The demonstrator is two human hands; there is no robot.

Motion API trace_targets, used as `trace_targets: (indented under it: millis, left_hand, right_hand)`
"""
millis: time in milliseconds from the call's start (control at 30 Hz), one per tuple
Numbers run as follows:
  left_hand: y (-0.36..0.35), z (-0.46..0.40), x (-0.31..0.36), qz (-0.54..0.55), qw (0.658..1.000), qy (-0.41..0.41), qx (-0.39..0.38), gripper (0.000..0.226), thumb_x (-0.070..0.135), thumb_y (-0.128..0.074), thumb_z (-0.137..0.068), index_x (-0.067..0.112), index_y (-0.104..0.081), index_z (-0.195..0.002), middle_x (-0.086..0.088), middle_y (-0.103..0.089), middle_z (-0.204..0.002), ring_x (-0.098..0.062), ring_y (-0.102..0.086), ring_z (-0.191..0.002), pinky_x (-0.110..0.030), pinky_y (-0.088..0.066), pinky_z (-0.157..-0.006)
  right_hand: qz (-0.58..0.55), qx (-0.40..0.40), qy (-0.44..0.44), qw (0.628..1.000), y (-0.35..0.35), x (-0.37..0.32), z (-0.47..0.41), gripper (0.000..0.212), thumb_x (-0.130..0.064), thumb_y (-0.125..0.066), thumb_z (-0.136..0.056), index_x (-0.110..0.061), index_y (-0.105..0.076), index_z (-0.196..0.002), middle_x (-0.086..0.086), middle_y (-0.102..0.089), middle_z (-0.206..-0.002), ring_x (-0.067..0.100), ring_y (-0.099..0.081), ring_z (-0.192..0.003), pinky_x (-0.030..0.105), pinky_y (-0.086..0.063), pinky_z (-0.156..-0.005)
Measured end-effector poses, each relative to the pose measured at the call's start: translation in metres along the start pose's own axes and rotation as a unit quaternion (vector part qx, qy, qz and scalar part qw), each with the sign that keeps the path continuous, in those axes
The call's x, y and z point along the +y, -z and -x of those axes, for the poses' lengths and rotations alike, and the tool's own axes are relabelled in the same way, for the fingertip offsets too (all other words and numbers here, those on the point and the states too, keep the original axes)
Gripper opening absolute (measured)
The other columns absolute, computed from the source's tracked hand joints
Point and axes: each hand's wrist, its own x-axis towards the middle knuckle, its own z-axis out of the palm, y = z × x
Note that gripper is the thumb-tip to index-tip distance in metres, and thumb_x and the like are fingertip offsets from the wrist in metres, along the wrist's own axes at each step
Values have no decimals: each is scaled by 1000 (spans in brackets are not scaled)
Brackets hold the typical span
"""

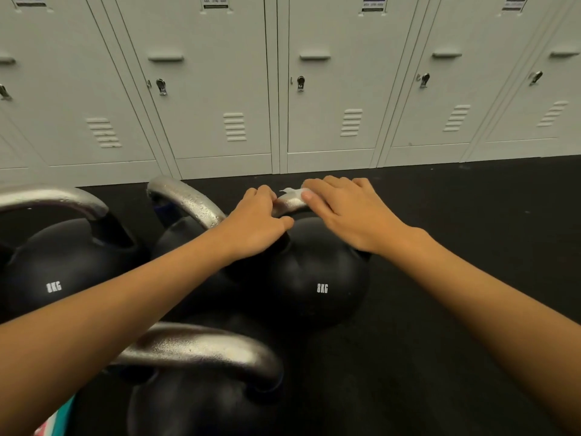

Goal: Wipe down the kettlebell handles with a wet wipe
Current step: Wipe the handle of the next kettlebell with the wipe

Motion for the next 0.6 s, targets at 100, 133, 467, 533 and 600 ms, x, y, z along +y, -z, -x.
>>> trace_targets:
  millis: [100, 133, 467, 533, 600]
  left_hand:
    - [-1, -3, -1, 7, 1000, 6, 1, 38, 31, -62, -88, 14, -46, -118, -6, -48, -118, -21, -50, -102, -29, -38, -82]
    - [-1, -3, -1, 10, 1000, 8, 1, 37, 32, -62, -88, 15, -47, -117, -6, -48, -118, -21, -51, -103, -29, -38, -83]
    - [-12, 3, 14, -3, 996, -63, 55, 42, 37, -58, -92, 19, -47, -128, -3, -46, -122, -23, -41, -115, -26, -30, -90]
    - [-11, 1, 12, 4, 996, -67, 64, 37, 38, -58, -91, 20, -50, -123, -1, -49, -118, -23, -45, -113, -28, -34, -92]
    - [-10, 1, 11, 11, 995, -70, 65, 34, 37, -59, -91, 21, -51, -120, 0, -49, -115, -22, -47, -111, -31, -38, -94]
  right_hand:
    - [-76, -13, -5, 997, 3, 24, 14, 36, -46, -29, -105, -34, -52, -129, -10, -60, -108, 13, -53, -103, 38, -35, -99]
    - [-125, -11, -24, 992, 6, 31, 19, 34, -46, -30, -105, -34, -54, -126, -10, -61, -107, 12, -54, -103, 35, -38, -97]
    - [-393, -46, -317, 862, -14, 56, 52, 56, -48, -17, -105, -22, -44, -147, 5, -43, -151, 22, -35, -141, 33, -20, -111]
    - [-403, -33, -333, 852, -12, 53, 45, 54, -45, -20, -106, -18, -42, -147, 9, -45, -148, 23, -40, -136, 33, -23, -109]
    - [-412, -17, -326, 851, -7, 47, 37, 51, -42, -23, -105, -16, -48, -141, 9, -52, -134, 20, -48, -117, 27, -30, -95]
